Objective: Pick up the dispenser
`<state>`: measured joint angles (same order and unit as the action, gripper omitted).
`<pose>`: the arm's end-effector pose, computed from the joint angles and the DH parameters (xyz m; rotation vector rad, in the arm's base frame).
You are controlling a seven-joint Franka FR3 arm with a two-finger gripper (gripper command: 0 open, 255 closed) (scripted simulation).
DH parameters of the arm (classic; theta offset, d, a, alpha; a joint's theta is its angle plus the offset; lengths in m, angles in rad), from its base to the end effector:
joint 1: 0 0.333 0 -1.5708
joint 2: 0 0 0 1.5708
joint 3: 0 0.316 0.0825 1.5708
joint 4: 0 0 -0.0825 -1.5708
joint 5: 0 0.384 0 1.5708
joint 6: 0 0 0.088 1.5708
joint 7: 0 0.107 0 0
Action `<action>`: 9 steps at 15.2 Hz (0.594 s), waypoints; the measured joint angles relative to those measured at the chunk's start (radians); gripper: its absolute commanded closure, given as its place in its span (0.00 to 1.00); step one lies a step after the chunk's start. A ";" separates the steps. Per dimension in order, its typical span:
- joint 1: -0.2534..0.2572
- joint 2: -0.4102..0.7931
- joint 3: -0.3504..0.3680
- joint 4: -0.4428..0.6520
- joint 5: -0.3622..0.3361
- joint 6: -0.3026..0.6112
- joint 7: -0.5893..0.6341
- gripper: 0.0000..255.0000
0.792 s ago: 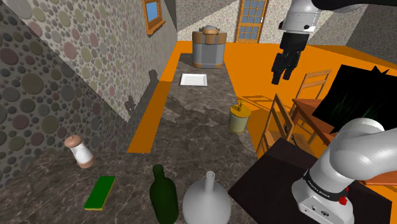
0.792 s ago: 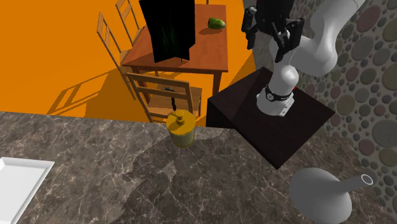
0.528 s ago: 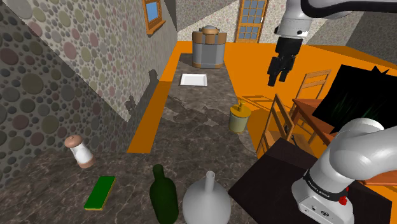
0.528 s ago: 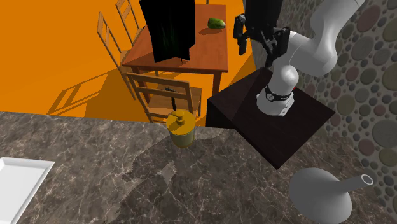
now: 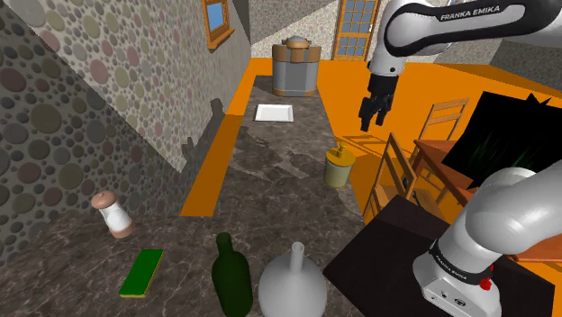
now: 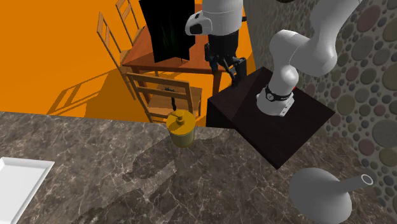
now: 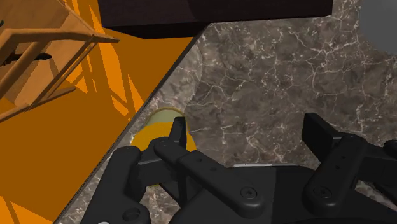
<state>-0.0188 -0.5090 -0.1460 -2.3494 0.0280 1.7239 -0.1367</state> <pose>0.3804 -0.0661 0.5079 -3.0230 0.0173 0.1607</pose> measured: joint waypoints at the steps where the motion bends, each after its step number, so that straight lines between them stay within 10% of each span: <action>1: 0.000 0.035 -0.007 0.007 0.001 0.025 -0.009 0.00; 9: -0.008 0.323 -0.070 0.092 0.022 0.193 -0.107 0.00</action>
<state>-0.0265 -0.1862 -0.2161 -2.2569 0.0497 1.9166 -0.2436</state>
